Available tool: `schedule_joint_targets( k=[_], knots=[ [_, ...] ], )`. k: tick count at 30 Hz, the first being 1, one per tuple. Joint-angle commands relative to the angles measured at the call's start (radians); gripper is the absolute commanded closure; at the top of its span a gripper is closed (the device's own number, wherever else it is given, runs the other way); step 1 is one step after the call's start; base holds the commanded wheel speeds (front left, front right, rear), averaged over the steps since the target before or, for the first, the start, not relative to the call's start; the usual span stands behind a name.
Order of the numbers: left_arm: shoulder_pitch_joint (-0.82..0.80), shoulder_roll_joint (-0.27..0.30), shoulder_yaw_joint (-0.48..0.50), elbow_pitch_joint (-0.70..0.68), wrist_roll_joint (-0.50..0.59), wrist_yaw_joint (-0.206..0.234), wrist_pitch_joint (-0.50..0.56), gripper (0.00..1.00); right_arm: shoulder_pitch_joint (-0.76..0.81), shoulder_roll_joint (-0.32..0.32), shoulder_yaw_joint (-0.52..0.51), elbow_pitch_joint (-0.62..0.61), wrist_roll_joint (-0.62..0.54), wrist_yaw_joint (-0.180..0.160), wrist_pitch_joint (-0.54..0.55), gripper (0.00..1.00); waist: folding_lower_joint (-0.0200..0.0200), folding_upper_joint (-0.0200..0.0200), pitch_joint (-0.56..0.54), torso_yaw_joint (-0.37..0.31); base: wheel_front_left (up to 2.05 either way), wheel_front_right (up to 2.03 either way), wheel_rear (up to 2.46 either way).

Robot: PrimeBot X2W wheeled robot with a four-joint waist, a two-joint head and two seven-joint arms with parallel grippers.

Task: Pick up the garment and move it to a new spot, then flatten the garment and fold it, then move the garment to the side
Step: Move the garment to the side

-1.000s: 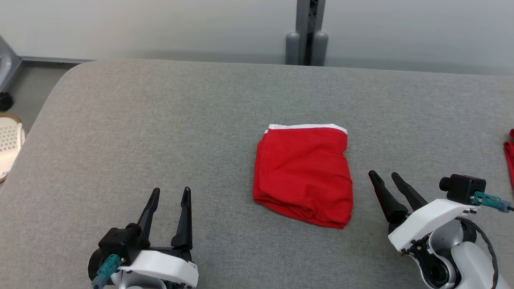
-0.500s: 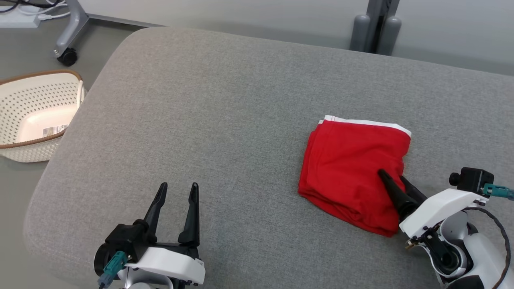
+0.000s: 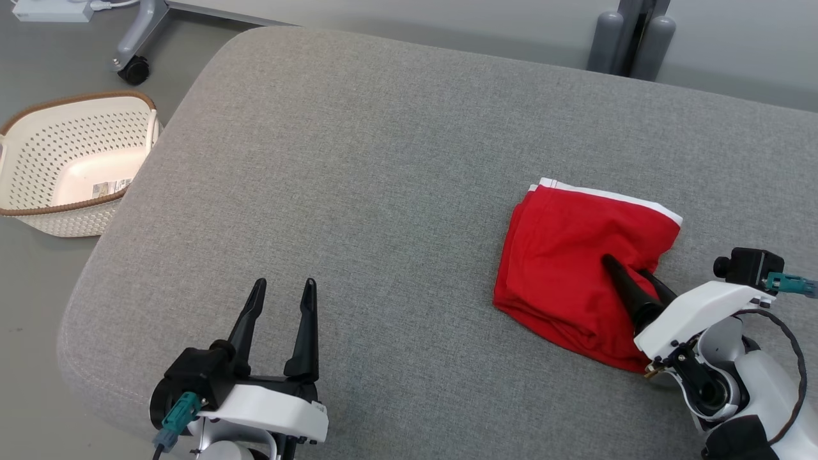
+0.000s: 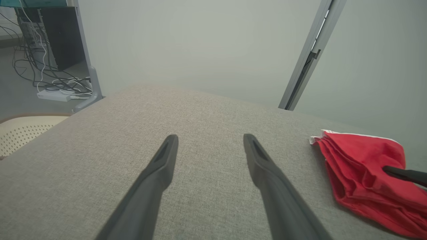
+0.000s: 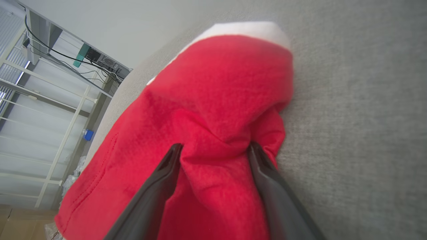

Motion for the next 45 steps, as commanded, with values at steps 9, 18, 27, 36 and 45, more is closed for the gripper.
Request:
schedule_joint_targets(
  k=[9, 18, 27, 36, 45],
  knots=[
    [-0.019, 0.004, -0.005, 0.008, -0.004, 0.008, -0.002, 0.0, 0.022, 0.01, 0.067, 0.042, -0.02, 0.001, -0.002, 1.0, 0.0, -0.0001, -0.006, -0.01, 0.0, 0.0, 0.0],
    [-0.002, 0.003, 0.01, 0.013, 0.01, 0.001, -0.002, 0.0, -0.02, -0.03, 0.117, 0.016, -0.054, 0.001, -0.072, 1.0, 0.0, -0.0001, -0.045, -0.045, 0.0, 0.0, 0.0],
    [0.008, 0.003, 0.033, -0.001, 0.009, -0.006, -0.002, 0.0, -0.073, -0.141, 0.24, -0.063, -0.175, 0.001, -0.09, 1.0, 0.0, -0.0001, -0.074, -0.142, 0.0, 0.0, 0.0],
    [-0.053, 0.004, 0.039, -0.012, -0.017, -0.002, -0.002, 0.0, -0.123, -0.332, 0.251, -0.219, -0.224, 0.001, 0.003, 1.0, 0.0, -0.0001, -0.031, -0.27, 0.0, 0.0, 0.0],
    [-0.138, 0.004, 0.047, -0.006, -0.029, -0.013, -0.002, 0.0, -0.1, -0.51, 0.079, -0.349, -0.233, 0.001, 0.097, 1.0, 0.0, -0.0001, 0.068, -0.35, 0.0, 0.0, 0.0]
  ],
)
